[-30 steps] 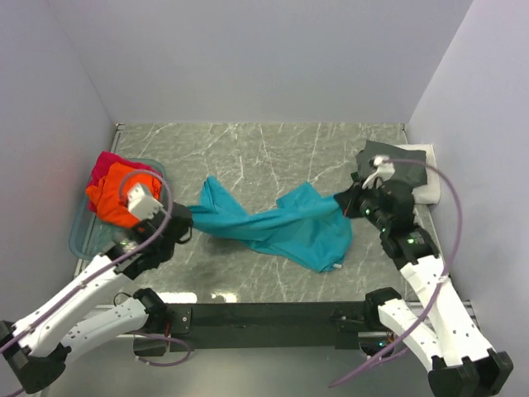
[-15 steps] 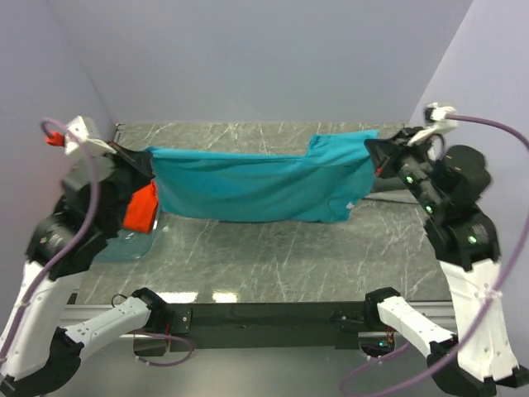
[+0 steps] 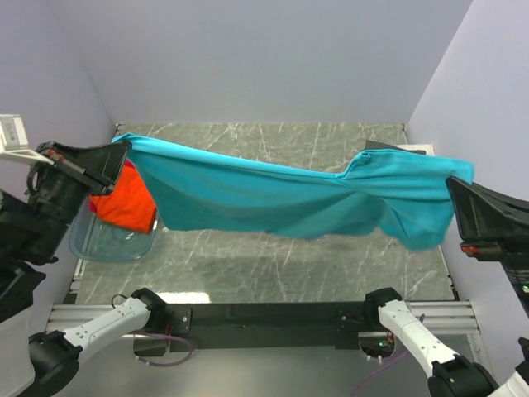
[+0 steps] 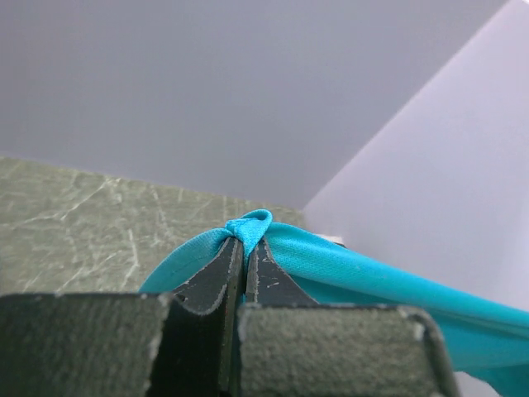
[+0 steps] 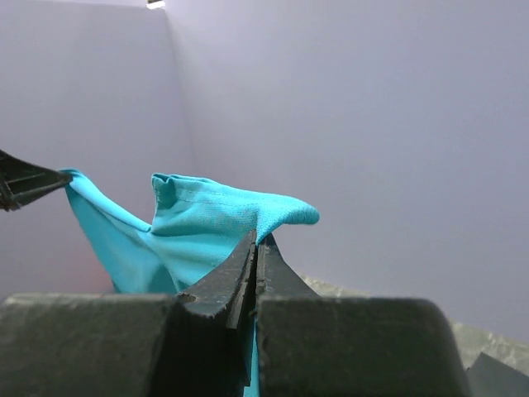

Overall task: Fold and stack the t-shirts
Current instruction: Flatten the tshirt out

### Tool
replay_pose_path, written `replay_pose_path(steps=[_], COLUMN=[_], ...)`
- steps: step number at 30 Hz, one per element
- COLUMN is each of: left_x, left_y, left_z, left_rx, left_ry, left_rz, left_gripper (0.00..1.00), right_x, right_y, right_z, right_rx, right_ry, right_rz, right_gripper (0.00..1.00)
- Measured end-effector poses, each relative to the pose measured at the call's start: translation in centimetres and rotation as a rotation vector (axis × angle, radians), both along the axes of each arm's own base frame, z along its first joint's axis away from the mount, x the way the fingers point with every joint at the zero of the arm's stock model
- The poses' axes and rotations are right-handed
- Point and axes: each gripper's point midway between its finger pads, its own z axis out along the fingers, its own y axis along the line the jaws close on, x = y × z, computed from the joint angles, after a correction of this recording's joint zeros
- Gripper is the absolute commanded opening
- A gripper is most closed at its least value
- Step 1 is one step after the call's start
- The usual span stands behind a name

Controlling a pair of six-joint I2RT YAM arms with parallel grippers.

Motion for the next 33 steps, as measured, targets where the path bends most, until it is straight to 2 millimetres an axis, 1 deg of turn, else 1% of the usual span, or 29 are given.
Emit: replay_pose_path(steps=[1, 2, 4, 6, 7, 9, 12, 14, 16, 18, 19, 21, 22, 24, 26, 28, 29, 31, 33], left_x=[-0.4, -0.7, -0.9, -0.4, 0.1, 1.8, 5.4, 8.1, 10.9, 13.7, 14.8, 17.0, 17.8, 19.0, 19.7, 20.0, 20.0, 19.7, 19.1], left_y=[-0.1, -0.2, -0.5, -1.1, -1.6, -2.8, -5.0, -6.2, -7.1, -7.1, -6.7, -5.7, -5.2, -4.2, -3.8, -3.6, -3.6, -3.4, -3.3], left_z=[0.3, 0.5, 0.6, 0.1, -0.4, -2.0, -5.4, -8.3, -11.1, -13.8, -14.7, -16.3, -16.7, -17.0, -16.3, -14.4, -13.4, -11.0, -9.5], left_rx=[-0.002, -0.004, -0.005, 0.002, 0.012, 0.038, 0.096, 0.148, 0.2, 0.24, 0.249, 0.262, 0.265, 0.273, 0.271, 0.264, 0.259, 0.245, 0.239], left_ry=[-0.012, -0.021, -0.029, -0.022, -0.006, 0.037, 0.134, 0.217, 0.293, 0.362, 0.388, 0.433, 0.441, 0.451, 0.439, 0.394, 0.371, 0.311, 0.268], left_rz=[-0.017, -0.029, -0.049, -0.063, -0.071, -0.079, -0.074, -0.056, -0.032, 0.003, 0.026, 0.071, 0.091, 0.123, 0.137, 0.138, 0.139, 0.134, 0.126], left_gripper=[0.01, 0.01, 0.01, 0.01, 0.01, 0.01, 0.01, 0.0, 0.01, 0.01, 0.0, 0.01, 0.01, 0.01, 0.01, 0.01, 0.01, 0.01, 0.01], right_x=[-0.6, -0.7, -0.6, 0.1, 0.9, 2.7, 7.6, 11.6, 15.1, 18.6, 19.9, 22.9, 23.9, 25.7, 27.0, 27.6, 27.7, 27.3, 26.4], right_y=[-0.1, -0.1, -0.1, 0.1, 0.3, 0.8, 2.0, 2.9, 3.5, 4.1, 4.4, 4.9, 5.0, 5.3, 5.4, 5.6, 5.6, 5.5, 5.4], right_z=[0.6, 0.8, 0.8, 0.5, 0.1, -0.9, -4.0, -6.7, -9.4, -12.0, -12.9, -14.8, -15.3, -16.2, -15.8, -14.4, -13.5, -11.5, -9.8], right_rx=[0.004, 0.006, 0.006, 0.002, 0.001, -0.008, -0.036, -0.058, -0.078, -0.1, -0.107, -0.125, -0.131, -0.141, -0.144, -0.14, -0.136, -0.128, -0.119], right_ry=[-0.02, -0.026, -0.023, -0.003, 0.012, 0.05, 0.167, 0.26, 0.347, 0.431, 0.458, 0.519, 0.534, 0.562, 0.562, 0.534, 0.511, 0.461, 0.412], right_rz=[0.004, 0.006, 0.006, 0.006, 0.007, 0.006, 0.002, -0.006, -0.02, -0.035, -0.042, -0.055, -0.063, -0.074, -0.08, -0.082, -0.082, -0.081, -0.076], right_gripper=[0.0, 0.0, 0.0, 0.0, 0.0, 0.0, 0.0, 0.0, 0.0, 0.0, 0.0, 0.0, 0.0, 0.0, 0.0, 0.0, 0.0, 0.0, 0.0])
